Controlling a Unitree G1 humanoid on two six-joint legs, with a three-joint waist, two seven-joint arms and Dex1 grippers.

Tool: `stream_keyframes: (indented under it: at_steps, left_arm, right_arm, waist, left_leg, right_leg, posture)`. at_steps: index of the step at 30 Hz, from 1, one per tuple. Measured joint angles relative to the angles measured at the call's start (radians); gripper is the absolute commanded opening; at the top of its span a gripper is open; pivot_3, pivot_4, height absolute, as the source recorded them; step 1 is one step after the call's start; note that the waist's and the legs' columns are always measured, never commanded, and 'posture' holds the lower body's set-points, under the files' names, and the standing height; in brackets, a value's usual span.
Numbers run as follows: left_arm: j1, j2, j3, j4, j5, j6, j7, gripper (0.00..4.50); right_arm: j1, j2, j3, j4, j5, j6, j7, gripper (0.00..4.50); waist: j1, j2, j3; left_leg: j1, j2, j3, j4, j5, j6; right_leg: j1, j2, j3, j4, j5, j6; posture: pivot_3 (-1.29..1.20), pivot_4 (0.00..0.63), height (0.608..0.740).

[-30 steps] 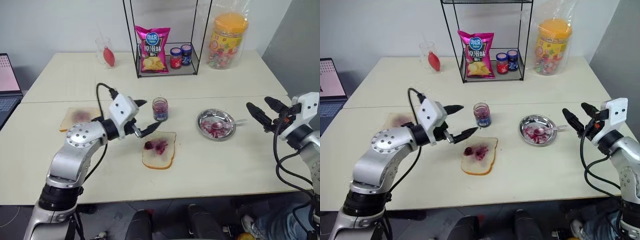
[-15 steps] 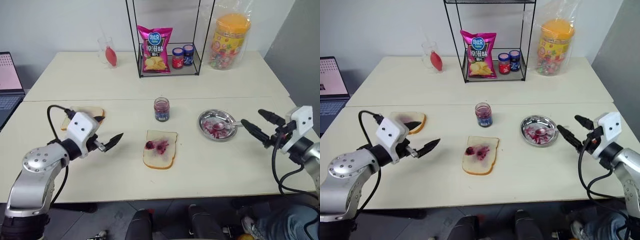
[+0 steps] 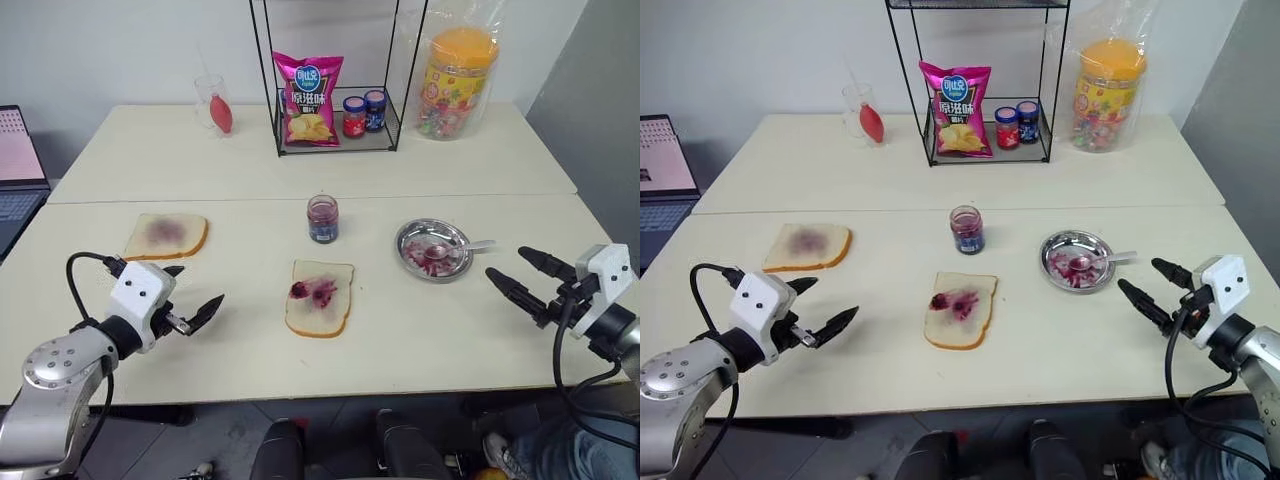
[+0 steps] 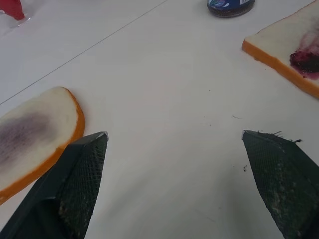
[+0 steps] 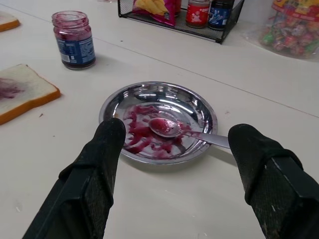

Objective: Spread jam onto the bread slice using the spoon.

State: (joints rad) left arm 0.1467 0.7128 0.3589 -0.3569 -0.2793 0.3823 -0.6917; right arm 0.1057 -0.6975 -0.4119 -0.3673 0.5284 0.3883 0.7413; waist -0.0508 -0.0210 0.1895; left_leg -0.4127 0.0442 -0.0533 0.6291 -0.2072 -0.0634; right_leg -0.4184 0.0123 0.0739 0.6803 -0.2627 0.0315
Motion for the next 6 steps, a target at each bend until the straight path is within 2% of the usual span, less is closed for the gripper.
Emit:
stream_keyframes:
  at_steps: [6]
  left_arm:
    - [0.024,0.007,0.000,-0.017,-0.022,0.000,-0.036,4.50]
  right_arm:
    - [0.029,-0.001,0.000,0.002,-0.006,-0.011,0.022,3.64]
  waist:
    - [0.000,-0.001,0.000]
  left_leg:
    - [0.000,0.000,0.001,0.000,0.000,0.000]
  right_leg:
    - [0.000,0.000,0.000,-0.001,0.000,0.000]
  posture:
    - [0.00,0.150,0.740]
